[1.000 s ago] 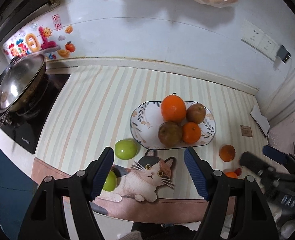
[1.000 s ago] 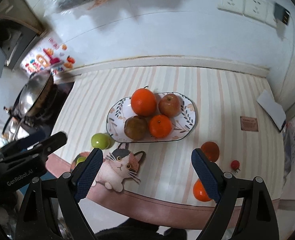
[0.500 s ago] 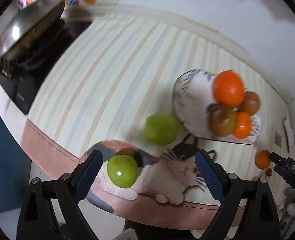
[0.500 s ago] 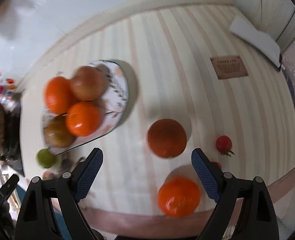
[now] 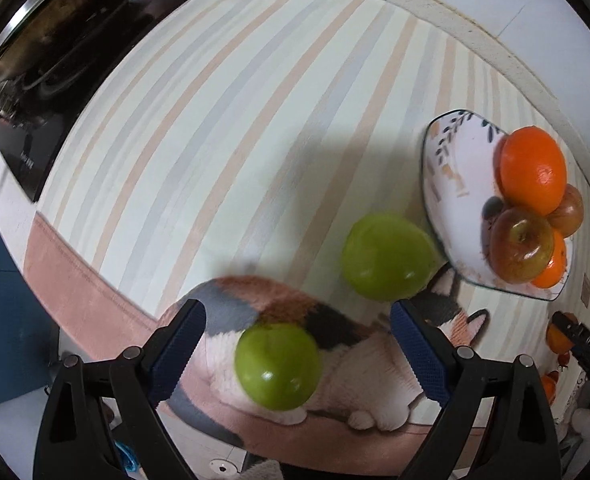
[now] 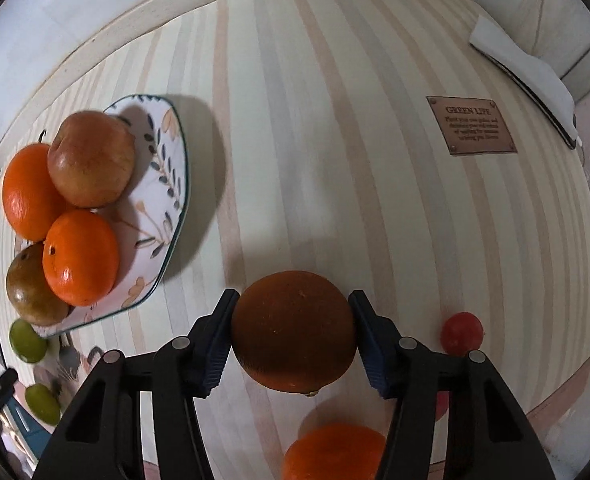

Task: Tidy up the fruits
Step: 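Grasp the green apple with the left tool while the right tool grasps the dark orange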

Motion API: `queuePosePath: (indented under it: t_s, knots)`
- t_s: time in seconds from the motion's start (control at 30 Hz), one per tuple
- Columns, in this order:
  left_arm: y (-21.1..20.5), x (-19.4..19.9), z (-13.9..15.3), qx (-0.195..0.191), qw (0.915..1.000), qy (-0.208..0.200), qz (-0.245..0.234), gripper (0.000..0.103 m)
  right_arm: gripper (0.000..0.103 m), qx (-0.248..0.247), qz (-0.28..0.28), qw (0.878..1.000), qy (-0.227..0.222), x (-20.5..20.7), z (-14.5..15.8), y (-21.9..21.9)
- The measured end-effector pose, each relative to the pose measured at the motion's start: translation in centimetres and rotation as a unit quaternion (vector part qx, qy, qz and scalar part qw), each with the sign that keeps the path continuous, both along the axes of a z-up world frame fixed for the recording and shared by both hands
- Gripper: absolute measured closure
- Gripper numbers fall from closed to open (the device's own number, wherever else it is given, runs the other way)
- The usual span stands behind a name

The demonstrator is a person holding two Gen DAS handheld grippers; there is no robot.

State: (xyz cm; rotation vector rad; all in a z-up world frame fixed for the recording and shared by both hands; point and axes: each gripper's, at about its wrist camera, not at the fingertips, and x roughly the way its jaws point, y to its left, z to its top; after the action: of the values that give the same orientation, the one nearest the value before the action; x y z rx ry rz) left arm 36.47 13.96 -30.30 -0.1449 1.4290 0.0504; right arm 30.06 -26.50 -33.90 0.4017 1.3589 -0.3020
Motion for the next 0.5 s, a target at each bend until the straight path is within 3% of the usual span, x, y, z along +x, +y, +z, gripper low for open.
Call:
queuePosePath:
  t_s: [0.37, 0.5]
  knots:
    - [-4.5, 3.9, -2.1, -0.005, 0.9973, 0.005, -0.073, 0.009, 0.045, 0.016, 0.096, 0.995, 0.002, -1.3, 0.7, 7.0]
    - [-5.5, 4.2, -2.4, 0.007, 0.9951, -0.001, -0.098, 0.026, 0.045, 0.019, 0.106, 0.994, 0.007, -1.6, 0.1, 8.3]
